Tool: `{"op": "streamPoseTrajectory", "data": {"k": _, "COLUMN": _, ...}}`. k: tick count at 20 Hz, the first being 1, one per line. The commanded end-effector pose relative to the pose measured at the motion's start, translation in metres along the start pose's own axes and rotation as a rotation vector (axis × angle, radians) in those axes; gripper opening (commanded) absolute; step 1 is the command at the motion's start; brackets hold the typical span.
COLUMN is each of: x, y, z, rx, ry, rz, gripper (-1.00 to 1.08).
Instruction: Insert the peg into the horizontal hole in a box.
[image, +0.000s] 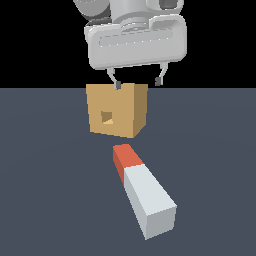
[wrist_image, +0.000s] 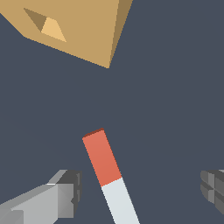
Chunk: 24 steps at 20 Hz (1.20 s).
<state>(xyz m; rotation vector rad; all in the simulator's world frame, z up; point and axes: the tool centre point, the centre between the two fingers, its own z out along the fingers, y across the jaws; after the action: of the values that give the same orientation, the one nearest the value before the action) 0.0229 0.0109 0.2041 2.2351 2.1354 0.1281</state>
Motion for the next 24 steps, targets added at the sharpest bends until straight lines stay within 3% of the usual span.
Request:
{"op": "streamPoseTrajectory", "data": {"k": 1, "x": 0.0, "y": 0.0, "z": 0.0, "rx": 0.0, "ry": 0.0, "rz": 0.0, "gripper": 1.0}}
{"op": "streamPoseTrajectory", "data": {"k": 12, "x": -0.019, "y": -0.003, "z": 0.018, "rx": 0.013, "ry": -0.001, "rz": -0.051, "gripper": 1.0}}
{"op": "streamPoseTrajectory", "data": {"k": 24, "x": -0.084, "y": -0.008, "z": 0.078, "rx": 0.058, "ry": -0.003, "rz": -0.222, "gripper": 1.0}}
